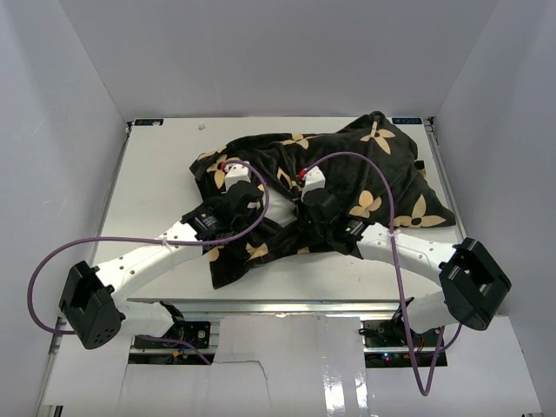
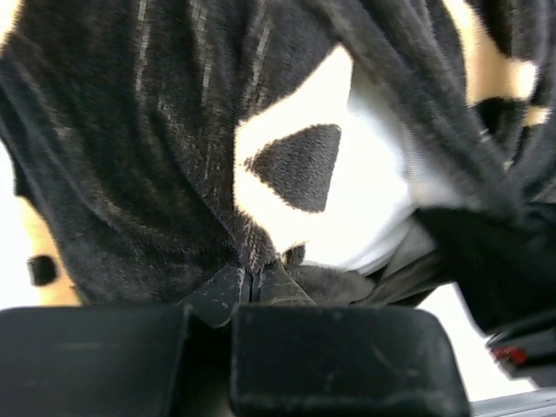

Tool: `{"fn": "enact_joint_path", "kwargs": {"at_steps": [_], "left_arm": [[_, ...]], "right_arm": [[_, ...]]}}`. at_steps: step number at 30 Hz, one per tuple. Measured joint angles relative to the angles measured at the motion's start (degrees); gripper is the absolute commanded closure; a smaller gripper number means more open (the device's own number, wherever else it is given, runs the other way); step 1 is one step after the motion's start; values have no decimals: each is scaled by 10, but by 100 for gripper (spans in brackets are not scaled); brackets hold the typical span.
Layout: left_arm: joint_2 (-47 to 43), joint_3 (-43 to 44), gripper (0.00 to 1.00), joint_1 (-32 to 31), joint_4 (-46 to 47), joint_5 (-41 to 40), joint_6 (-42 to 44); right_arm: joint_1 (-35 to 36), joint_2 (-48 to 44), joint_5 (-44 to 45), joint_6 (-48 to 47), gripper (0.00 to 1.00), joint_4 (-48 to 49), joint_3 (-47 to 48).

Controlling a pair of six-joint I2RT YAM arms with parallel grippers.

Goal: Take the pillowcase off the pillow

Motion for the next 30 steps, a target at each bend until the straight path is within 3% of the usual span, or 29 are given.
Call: {"fn": "enact_joint_path", "kwargs": {"at_steps": [11,19,20,24,30], "left_arm": [[-79,-9,100,17,-55,1,-9],[-138,-136,100,17,-35,-1,-86],[-138,-153,100,17,-19,3,-89],[-143,-216,100,19,55,38,-83],[-163,-255,100,23,116,70,-69]], "right_arm": [[-140,-74,-12,47,92,-11,-43],[-180,-166,-48,58,92,-25,-84],[-181,-170,-61,57,89,-27,-85],[-181,-172,-107,45,63,-34,-85],[-112,-190,-121,16,51,-67,-68]]}}
